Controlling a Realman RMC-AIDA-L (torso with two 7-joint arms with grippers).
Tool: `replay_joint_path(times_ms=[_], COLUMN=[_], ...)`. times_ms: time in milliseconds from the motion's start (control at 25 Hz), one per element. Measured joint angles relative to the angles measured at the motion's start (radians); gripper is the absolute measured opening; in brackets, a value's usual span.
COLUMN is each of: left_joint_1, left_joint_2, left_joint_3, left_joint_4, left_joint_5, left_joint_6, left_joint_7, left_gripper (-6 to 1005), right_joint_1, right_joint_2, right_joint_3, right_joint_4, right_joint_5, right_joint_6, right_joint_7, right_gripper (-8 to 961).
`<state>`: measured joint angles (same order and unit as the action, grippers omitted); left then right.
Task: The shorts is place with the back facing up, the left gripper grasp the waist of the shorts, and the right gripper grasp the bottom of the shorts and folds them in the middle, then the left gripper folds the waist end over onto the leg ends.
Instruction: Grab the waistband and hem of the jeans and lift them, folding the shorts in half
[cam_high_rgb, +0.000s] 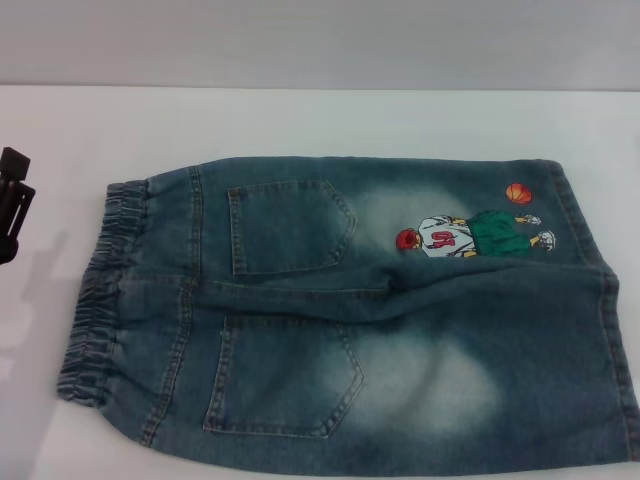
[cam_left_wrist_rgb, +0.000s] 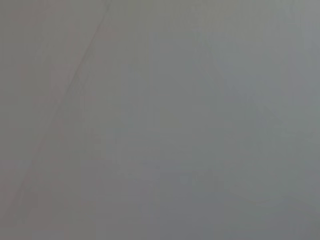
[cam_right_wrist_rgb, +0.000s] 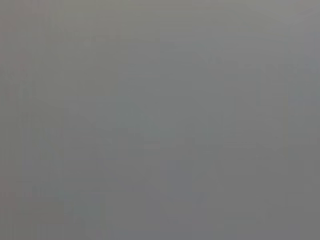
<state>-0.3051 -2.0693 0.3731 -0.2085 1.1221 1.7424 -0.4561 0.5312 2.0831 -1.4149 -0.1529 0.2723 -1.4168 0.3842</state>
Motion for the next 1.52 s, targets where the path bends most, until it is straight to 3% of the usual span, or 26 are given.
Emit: replay_joint_path(times_ms=[440, 1280, 1520], left_joint_1=[0.012, 0.013, -0.022], left_joint_2=[0.0, 0.002, 0.006], left_joint_3=[0.0, 0.005, 0.008], left_joint_4=[0.0, -0.007, 0.047], left_joint_5=[-0.003, 0.006, 0.019], left_joint_6=[0.007, 0.014, -0.066], left_joint_7=[0.004, -0.01, -0.153], left_gripper=[827, 826, 826], right_joint_1=[-0.002, -0.012, -0.002], right_joint_2=[0.001, 0.003, 0.001], right_joint_3=[-0.021, -0.05, -0.05], right_joint_4=[0.017, 0.021, 0.021], right_joint_5=[-0.011, -0.013, -0.013], right_joint_6=[0.0, -0.004, 0.001], right_joint_7=[-0.226, -0.233, -0.233], right_gripper=[596, 596, 596])
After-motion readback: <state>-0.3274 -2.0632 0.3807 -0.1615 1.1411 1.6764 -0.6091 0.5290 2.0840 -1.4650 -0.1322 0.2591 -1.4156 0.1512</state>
